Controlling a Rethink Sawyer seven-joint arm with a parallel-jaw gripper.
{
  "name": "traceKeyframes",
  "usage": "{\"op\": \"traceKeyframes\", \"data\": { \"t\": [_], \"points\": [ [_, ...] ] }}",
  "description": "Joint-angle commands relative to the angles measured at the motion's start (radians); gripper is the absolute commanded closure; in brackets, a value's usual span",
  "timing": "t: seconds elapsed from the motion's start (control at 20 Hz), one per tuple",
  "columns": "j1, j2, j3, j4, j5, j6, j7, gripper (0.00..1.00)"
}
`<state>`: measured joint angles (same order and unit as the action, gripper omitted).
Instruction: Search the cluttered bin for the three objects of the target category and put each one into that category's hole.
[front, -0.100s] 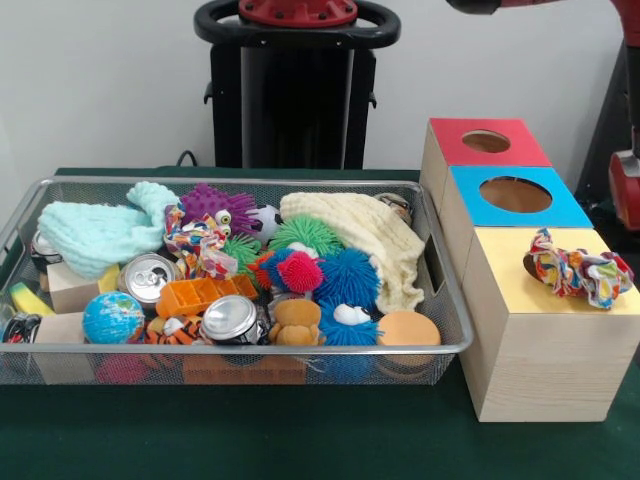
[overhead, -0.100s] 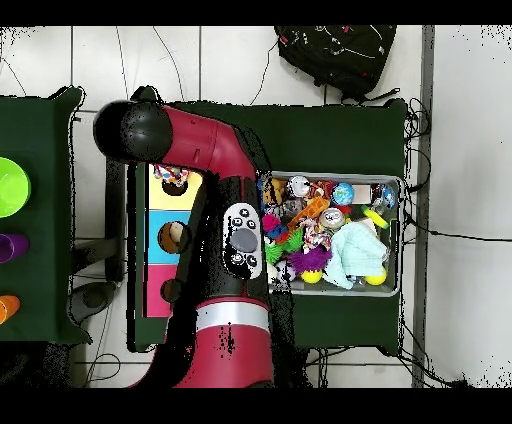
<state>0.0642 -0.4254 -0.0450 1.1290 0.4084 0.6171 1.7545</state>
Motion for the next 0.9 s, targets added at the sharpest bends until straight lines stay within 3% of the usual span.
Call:
{"op": "traceKeyframes", "data": {
  "t": [0.05,0.65,0.9],
  "points": [
    [-0.037,0.04,0.11,0.133,0.025,-0.074,0.169,1.0],
    [-0.007,-0.033,0.113,0.245,0.041,-0.102,0.222,1.0],
    [0.001,-0.031,0.103,0.241,0.048,-0.094,0.227,1.0]
  ]
}}
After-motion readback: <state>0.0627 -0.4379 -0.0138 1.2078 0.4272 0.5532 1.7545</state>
